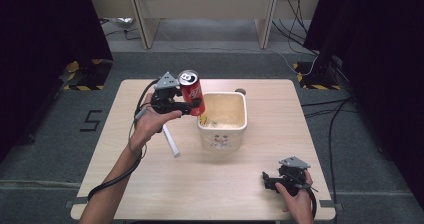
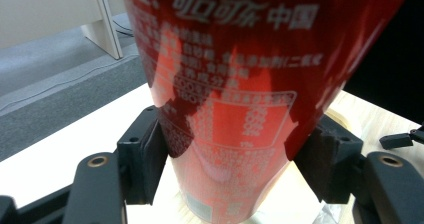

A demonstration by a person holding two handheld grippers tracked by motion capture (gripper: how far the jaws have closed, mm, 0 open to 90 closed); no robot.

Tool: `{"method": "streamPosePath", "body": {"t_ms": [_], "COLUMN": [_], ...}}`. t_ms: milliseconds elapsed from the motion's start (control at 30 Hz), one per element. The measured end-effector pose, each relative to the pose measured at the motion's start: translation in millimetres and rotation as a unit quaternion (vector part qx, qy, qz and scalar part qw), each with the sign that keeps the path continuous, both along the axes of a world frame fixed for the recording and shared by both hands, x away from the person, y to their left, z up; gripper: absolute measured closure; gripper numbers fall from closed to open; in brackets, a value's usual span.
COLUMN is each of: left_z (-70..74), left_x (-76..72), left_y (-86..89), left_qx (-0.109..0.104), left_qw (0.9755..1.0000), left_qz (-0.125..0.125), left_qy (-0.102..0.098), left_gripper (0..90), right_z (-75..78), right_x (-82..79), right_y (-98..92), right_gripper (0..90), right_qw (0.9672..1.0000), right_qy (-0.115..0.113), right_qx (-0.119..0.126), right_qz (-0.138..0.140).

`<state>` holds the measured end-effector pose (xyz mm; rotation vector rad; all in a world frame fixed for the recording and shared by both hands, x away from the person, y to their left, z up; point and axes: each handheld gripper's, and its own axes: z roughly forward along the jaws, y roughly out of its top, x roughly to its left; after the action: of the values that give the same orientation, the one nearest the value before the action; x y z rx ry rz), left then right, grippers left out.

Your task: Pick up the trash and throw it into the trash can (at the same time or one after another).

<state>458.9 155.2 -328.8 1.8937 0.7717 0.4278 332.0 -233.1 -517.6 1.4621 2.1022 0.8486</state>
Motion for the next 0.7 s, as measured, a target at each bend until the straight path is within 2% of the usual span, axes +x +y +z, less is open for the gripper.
{"method": "streamPosePath", "body": {"t_ms": [467, 700], "left_z": [-4.1, -9.4], "left_x": [10.0, 15.0], "left_y": [-35.0, -46.0], "left_qx": [0.008, 0.01], "left_qw": [0.9996, 0.9994], "left_qz": [-0.024, -0.029], "left_qy": [0.009, 0.016], "left_gripper": [34.2, 34.2], "right_z": [0.2, 0.1], "right_x": [-0.2, 0.0], "right_y": [0.2, -0.1], "right_gripper": [0.3, 0.3], "right_qw": [1.0, 1.0], "right_qy": [0.001, -0.001], "right_qx": [0.0, -0.001], "right_qz": [0.001, 0.004]}}
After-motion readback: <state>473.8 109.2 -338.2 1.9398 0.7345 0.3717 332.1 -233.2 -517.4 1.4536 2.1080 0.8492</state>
